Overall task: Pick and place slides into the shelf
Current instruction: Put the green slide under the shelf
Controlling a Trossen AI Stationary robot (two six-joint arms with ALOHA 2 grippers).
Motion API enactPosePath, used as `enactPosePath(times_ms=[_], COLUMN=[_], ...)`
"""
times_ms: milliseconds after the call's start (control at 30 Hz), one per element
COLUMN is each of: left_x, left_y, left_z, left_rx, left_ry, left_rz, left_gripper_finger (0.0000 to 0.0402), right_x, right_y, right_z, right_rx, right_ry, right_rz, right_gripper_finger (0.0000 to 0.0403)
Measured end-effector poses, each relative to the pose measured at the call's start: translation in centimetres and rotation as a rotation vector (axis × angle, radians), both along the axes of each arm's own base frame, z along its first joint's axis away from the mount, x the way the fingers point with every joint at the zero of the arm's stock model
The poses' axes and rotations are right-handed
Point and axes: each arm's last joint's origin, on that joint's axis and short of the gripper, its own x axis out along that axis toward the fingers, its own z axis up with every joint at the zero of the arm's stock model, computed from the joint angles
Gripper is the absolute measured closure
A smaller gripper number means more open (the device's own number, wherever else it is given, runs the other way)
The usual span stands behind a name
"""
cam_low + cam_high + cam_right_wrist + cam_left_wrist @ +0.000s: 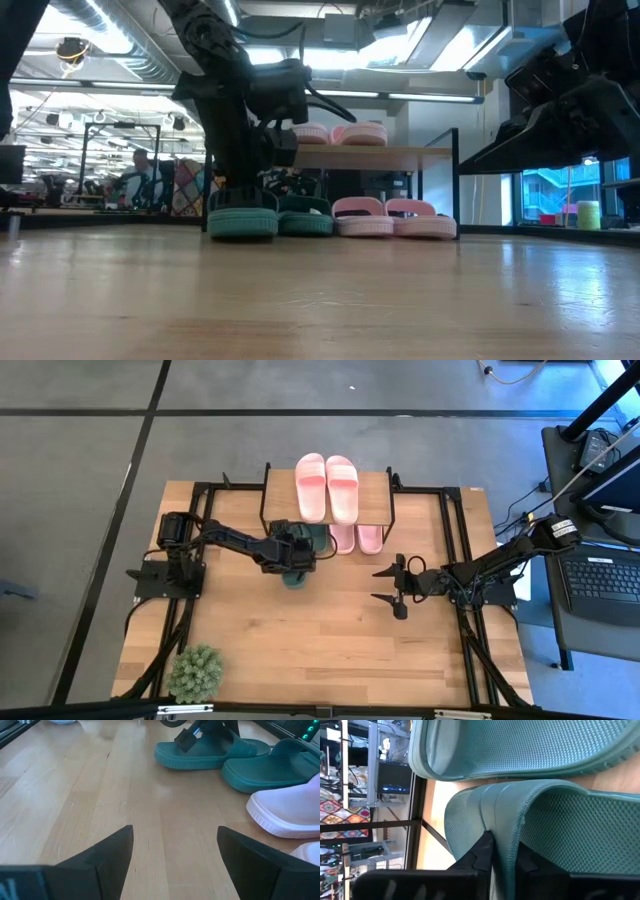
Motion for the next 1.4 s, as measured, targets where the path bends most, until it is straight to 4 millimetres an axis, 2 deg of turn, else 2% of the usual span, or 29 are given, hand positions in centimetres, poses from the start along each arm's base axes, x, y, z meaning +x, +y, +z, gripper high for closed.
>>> enactPosePath(times_ms=[367, 867, 1100, 1400], left_x=[0.0, -0.1, -0.2, -0.2], left_y=[0.0, -0.2, -0.5, -0.5], left_z=[0.0, 0.4, 1.2, 1.2], left_rx=[-0.005, -0.045, -0.153, -0.173], left_ry=[0.001, -0.032, -0.071, -0.067], left_rz=[-0.003, 0.004, -0.018, -0.021], left_gripper_finger=[0.0337, 0.0221, 0.0211, 0.0211], right_x=[0.0, 0.0, 0.0, 0.0], right_y=[0.0, 0.0, 0.0, 0.0], right_z=[0.0, 0.0, 0.0, 0.0], right_rx=[0.0, 0.001, 0.021, 0.02], right_ry=[0.0, 0.0, 0.0, 0.003], right_rz=[0.0, -0.001, -0.008, -0.009], right_gripper_finger=[0.0115, 0.0115, 0.0115, 0.0115])
